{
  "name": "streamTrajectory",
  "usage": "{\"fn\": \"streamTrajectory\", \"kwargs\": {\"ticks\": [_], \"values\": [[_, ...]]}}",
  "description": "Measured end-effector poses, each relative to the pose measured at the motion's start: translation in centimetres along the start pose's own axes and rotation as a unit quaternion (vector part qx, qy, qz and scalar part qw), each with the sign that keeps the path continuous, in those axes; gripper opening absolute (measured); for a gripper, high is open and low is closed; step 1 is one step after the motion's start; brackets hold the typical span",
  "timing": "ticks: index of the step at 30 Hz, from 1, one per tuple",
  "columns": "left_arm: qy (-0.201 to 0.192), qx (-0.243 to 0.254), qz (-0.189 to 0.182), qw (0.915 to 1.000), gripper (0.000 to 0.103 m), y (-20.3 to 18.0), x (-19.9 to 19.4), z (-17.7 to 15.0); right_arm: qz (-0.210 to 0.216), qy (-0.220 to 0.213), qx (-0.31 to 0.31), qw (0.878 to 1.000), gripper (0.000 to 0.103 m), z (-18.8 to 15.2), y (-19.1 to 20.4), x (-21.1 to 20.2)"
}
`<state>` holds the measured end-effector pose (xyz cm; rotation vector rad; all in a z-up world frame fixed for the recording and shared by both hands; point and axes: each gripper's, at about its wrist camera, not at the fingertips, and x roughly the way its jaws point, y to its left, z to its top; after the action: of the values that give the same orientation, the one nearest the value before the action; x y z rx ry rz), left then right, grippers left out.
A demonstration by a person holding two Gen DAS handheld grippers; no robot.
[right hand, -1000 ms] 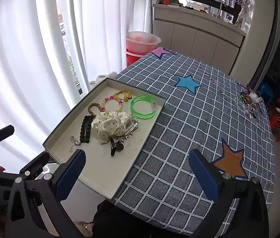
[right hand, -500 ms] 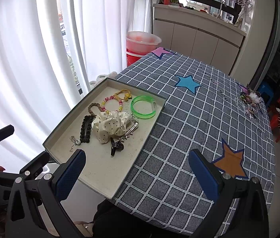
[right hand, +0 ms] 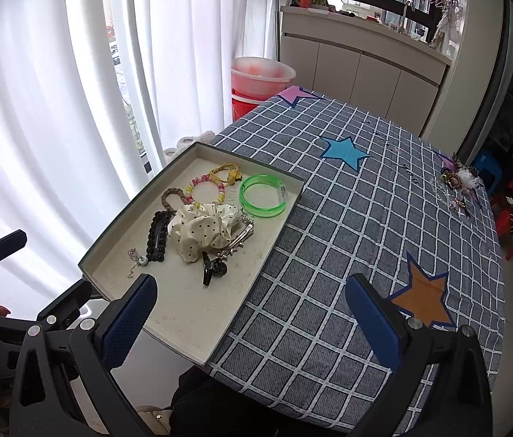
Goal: Organize jewelry
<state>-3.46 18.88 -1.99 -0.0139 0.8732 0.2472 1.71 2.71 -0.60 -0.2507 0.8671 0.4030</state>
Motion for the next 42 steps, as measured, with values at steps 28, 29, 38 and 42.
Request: {"fn": "streamTrajectory", "kwargs": {"ticks": [28, 29, 38, 42], "values": [[0.002, 0.002, 0.000, 1.0000, 0.103, -0.11, 0.08, -0.05, 0.002, 0.002, 0.000, 1.000, 0.103, -0.30, 0.14, 0.06], [0.001, 0.003, -0.001, 1.0000, 0.103, -0.11, 0.08, -0.04, 0.002, 0.002, 0.001, 1.000, 0.103, -0.24, 0.08, 0.07], [0.004, 0.001, -0.003, 1.0000, 0.103, -0.02, 0.19, 0.00, 0.002, 0.003, 0.000, 1.000, 0.103, -0.34, 0.23, 0.09], [0.005, -0.002, -0.005, 1.0000, 0.103, 0.09, 0.36, 0.00, 0.003, 0.003, 0.000, 1.000, 0.103, -0.41, 0.35, 0.18]]}}
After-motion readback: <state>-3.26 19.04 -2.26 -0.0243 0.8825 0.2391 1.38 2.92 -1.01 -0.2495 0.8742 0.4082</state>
